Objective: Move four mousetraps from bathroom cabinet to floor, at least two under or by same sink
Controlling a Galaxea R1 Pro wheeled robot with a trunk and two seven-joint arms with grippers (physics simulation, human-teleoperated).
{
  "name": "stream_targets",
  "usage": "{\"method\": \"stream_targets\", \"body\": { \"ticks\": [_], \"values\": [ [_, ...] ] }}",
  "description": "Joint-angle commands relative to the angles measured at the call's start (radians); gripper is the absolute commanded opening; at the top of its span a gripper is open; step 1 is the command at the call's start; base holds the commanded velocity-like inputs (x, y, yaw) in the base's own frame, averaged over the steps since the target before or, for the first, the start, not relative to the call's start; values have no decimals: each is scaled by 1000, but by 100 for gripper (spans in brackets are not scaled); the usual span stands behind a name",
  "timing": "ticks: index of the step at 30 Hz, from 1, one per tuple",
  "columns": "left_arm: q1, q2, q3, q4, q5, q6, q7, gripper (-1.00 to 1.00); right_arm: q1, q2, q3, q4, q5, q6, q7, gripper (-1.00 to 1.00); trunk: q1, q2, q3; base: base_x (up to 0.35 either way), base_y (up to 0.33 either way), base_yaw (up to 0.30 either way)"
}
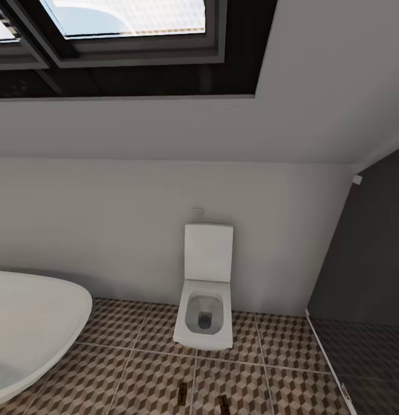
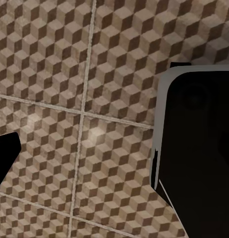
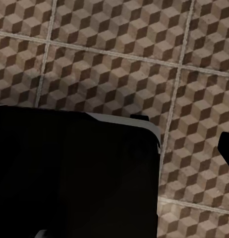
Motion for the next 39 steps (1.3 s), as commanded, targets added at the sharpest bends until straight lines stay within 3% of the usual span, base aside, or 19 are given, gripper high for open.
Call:
{"method": "stream_targets", "body": {
  "ticks": [1, 39],
  "values": [
    [-1, 0, -8, 1, 5, -3, 3, 100, -1, 0, 6, 1, -4, -3, -1, 100, 1, -2, -2, 0, 0, 0],
    [-1, 0, -9, 1, 5, -3, 3, 100, -1, 0, 6, 1, -4, -4, -1, 100, 1, -2, -2, 0, 0, 0]
  ]
}}
